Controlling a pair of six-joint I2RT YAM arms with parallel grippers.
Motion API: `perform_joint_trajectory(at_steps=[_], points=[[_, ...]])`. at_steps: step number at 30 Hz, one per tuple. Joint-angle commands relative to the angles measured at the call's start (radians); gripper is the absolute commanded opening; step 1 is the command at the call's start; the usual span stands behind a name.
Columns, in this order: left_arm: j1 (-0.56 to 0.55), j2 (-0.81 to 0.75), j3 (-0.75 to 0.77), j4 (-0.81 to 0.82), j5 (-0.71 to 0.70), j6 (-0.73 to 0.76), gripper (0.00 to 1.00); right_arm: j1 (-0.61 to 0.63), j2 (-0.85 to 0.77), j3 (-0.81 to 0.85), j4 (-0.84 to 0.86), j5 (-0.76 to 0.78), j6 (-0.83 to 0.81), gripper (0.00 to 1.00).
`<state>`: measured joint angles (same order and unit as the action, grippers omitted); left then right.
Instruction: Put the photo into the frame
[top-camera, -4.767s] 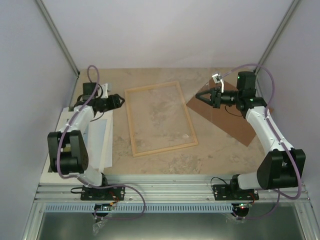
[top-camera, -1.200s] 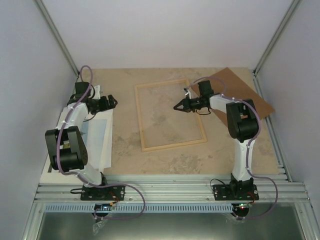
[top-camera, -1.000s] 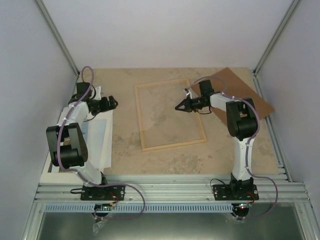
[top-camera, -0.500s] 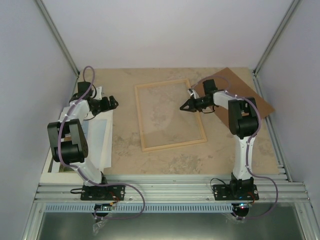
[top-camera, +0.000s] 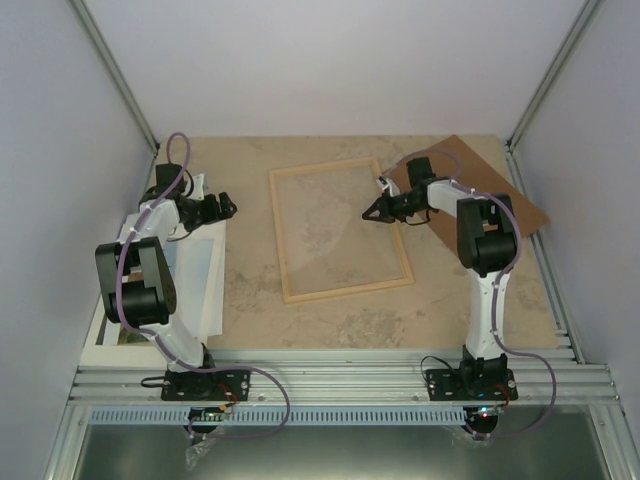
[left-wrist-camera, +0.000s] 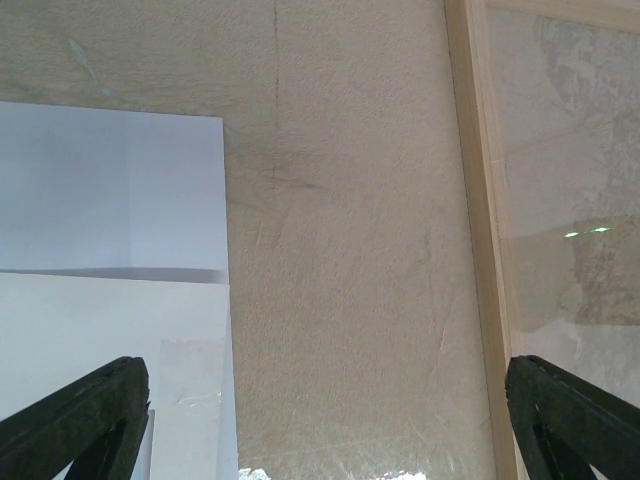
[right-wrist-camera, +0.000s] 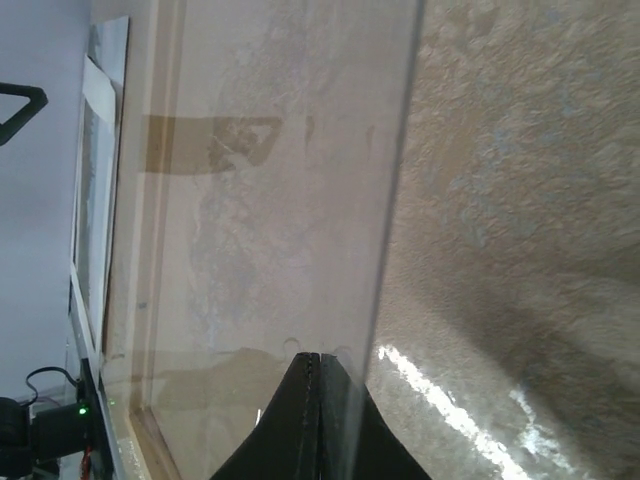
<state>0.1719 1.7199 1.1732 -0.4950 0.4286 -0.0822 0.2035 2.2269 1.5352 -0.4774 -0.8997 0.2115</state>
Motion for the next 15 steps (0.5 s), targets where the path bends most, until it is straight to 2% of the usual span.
perform_joint_trajectory(at_steps=[1, 15], points=[[-0.003, 0.008, 0.020, -0.001, 0.007, 0.007, 0.99, -0.006, 0.031, 0.029, -0.027, 0.034, -0.031, 0.01], [-0.002, 0.013, 0.019, 0.003, 0.009, 0.004, 0.99, -0.010, 0.042, 0.038, -0.047, 0.081, -0.050, 0.00]])
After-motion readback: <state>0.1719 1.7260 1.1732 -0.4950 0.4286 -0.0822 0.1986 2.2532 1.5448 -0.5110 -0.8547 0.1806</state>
